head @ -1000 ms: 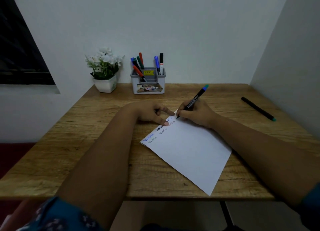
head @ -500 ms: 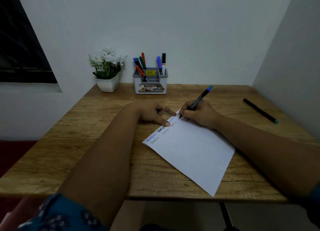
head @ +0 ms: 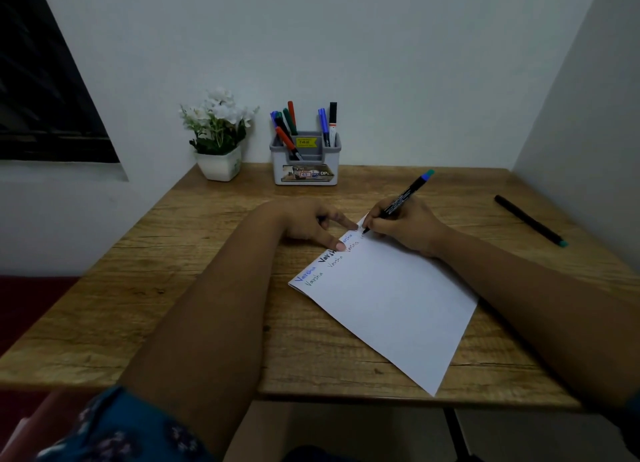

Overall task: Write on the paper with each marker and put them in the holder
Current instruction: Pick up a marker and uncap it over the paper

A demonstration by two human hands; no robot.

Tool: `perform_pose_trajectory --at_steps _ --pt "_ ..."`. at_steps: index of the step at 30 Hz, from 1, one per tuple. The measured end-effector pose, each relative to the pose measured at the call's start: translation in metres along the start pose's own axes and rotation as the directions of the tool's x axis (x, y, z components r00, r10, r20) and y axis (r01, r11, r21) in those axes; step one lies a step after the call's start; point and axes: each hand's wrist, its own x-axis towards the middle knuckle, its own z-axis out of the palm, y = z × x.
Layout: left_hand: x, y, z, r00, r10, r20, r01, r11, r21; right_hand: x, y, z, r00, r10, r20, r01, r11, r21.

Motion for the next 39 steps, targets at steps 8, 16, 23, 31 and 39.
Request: perform_pose_trajectory --at_steps 8,16,23,31,39 --pt "-0.002 0.0015 -0.0004 1.0 0.008 0.003 -0.008 1.0 -0.009 -0.0009 -0.0026 0.0009 1.0 -0.006 -0.025 0.006 1.0 -0.026" --pt "0.0003 -0.0014 -0.0003 1.0 0.009 0.008 -0.009 1.0 -0.016 -0.0002 -0.0017 0.0008 1.0 -0.001 -0.028 0.0 0.999 -0.042" --pt "0.001 -0.0006 -0.0005 1.0 0.001 0.004 -0.001 1.0 -0.018 0.0012 0.0005 0.0016 1.0 0.016 -0.015 -0.016 1.0 -0.008" --pt "-0.0034 0.0035 -0.0009 1.0 -0.005 -0.007 0.004 1.0 -0.015 0.002 -0.0012 0.0025 0.999 0.018 -0.05 -0.019 0.999 -0.03" --pt "-0.0058 0.0045 -0.0004 1.0 0.014 -0.007 -0.015 0.999 -0.039 0.0022 0.0025 0.0018 0.994 0.049 -0.093 -0.048 0.999 0.008"
